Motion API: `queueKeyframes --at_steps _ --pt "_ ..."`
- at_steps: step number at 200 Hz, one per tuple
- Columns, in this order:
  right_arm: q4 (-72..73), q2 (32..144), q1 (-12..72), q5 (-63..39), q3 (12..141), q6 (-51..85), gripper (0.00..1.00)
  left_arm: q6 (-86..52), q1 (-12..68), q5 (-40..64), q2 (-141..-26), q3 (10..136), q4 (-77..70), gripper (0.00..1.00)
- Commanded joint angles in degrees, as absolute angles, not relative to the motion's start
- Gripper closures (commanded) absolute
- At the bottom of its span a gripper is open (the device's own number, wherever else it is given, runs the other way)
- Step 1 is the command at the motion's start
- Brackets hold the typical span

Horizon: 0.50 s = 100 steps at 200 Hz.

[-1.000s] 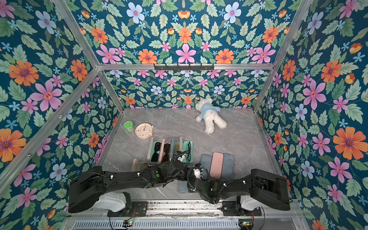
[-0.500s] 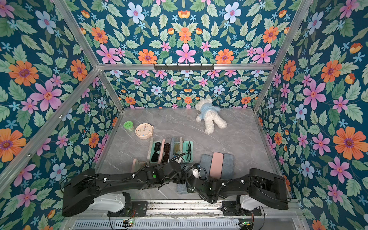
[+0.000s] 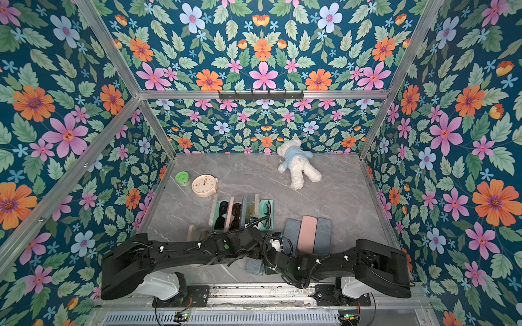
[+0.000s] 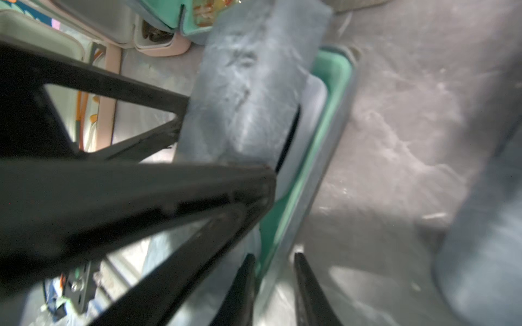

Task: Close the glasses case
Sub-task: Close the glasses case at the center of the board, then move the glasses case to the center of the board.

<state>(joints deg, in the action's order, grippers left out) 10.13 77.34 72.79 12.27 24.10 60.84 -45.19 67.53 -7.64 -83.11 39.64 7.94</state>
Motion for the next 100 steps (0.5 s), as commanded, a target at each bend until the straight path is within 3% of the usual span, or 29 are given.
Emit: queueKeyframes --at_steps 1,28,76,100 --pt "6.8 72.4 71.0 12.5 23.5 58.6 0.69 -43.8 67.5 -8.2 -83.6 39.6 10.8 0.37" --pt "0.8 62.4 66.0 9.2 20.9 57.0 0.68 -43.8 67.4 -8.1 -84.2 39.8 10.0 0.39" --pt "-17.6 39.7 61.8 11.8 19.5 54.8 0.64 -45.0 67.5 -6.9 -86.7 41.1 5.8 0.42" --pt "-21.6 31.4 56.9 7.5 17.2 54.0 0.63 -46.3 67.7 -5.6 -89.1 42.3 2.3 0.43"
